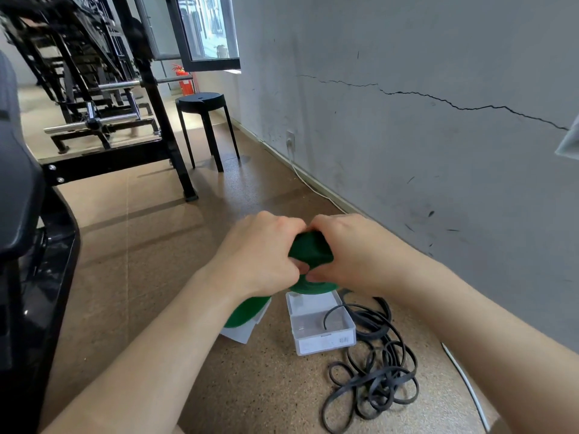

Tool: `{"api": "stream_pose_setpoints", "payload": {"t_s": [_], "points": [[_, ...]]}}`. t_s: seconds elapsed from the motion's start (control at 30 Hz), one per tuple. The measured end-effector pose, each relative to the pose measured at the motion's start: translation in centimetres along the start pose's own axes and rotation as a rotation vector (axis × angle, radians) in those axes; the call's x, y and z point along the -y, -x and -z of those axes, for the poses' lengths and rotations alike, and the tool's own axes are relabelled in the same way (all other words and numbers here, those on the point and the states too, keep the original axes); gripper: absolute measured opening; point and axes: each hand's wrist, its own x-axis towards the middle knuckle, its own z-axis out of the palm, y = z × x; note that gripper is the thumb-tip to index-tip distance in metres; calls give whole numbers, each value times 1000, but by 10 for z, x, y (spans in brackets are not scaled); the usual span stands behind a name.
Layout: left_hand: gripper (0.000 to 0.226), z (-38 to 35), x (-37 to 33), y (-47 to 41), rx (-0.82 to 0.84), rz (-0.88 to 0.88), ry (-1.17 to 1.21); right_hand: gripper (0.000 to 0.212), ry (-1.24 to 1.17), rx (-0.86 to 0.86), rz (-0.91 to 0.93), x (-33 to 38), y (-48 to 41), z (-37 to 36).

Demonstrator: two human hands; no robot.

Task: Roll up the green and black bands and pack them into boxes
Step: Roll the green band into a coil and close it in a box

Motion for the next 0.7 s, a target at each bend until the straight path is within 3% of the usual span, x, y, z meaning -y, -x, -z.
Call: {"api": "stream_pose_setpoints", "payload": {"t_s": [0.27, 0.47, 0.6, 0.7], "points": [[40, 1, 11, -2, 9, 103, 299, 35, -335, -75, -70, -19, 2, 10], [47, 3, 13, -1, 47, 71, 196, 33, -625, -21, -138, -27, 3, 13], [40, 4, 10, 0, 53, 15, 119, 32, -599, 49, -137, -28, 1, 14], [40, 1, 7, 1, 85, 7, 63, 33, -237, 104, -55, -16, 2, 7]]}}
